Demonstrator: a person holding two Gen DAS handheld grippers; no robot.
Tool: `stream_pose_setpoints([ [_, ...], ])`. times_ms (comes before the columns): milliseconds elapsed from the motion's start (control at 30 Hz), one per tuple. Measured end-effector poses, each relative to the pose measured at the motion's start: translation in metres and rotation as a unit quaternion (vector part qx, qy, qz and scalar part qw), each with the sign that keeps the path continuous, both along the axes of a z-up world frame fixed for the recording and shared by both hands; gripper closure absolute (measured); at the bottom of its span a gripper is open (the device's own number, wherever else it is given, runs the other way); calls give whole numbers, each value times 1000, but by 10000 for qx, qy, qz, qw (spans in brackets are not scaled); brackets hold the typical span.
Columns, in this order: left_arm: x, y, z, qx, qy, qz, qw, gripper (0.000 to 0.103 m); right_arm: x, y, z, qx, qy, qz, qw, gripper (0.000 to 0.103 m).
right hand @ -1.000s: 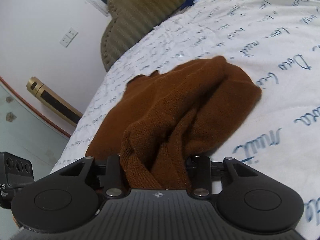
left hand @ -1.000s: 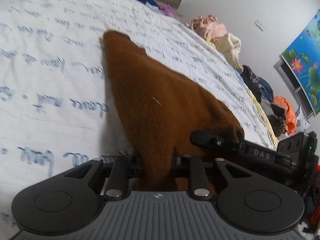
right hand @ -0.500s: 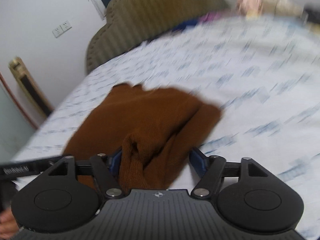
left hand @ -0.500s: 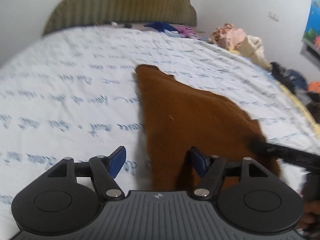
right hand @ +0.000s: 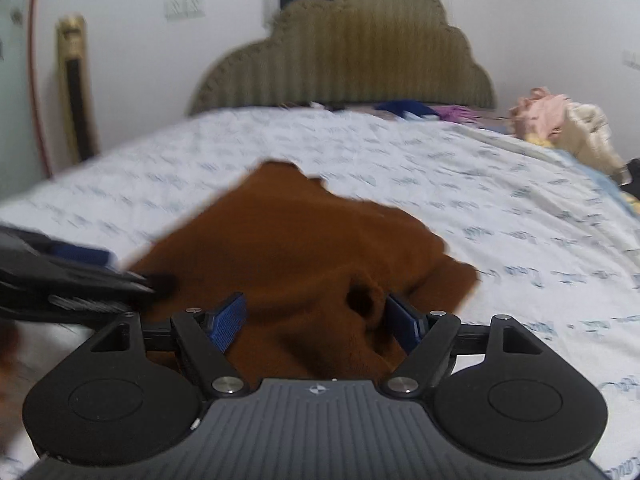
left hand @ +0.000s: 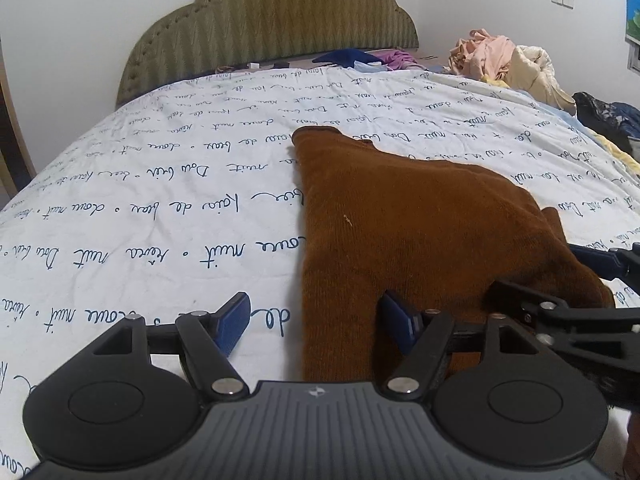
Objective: Fold small clothes
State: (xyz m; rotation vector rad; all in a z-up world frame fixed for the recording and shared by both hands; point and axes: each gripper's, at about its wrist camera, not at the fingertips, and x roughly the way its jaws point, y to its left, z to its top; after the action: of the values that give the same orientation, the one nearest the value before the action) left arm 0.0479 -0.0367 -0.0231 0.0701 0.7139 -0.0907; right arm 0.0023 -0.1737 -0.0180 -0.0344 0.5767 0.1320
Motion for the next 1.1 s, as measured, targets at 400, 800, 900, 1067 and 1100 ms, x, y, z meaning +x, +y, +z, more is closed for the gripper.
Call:
stream_pose_setpoints([
  [400,-10,-6,-6,211,-157,39,9996,24,-5,-11,-15,516,178,-303,9980,16],
  [800,-23,2,-15,75,-294,197,9993,16,-14,-15,-28,622,228,-431,9969,1],
  [900,-30,5,-17,4,-325,179,9993,15,-18,-14,-29,591,230,-452,9970,1],
  [1067,-39,15,-21,-241,-306,175,9991,14,-24,-12,-29,528,214,-508,9971,0],
  [1100,-41,17,-21,-281,-299,192,9990,12,-25,-11,-29,509,213,-512,9972,0],
])
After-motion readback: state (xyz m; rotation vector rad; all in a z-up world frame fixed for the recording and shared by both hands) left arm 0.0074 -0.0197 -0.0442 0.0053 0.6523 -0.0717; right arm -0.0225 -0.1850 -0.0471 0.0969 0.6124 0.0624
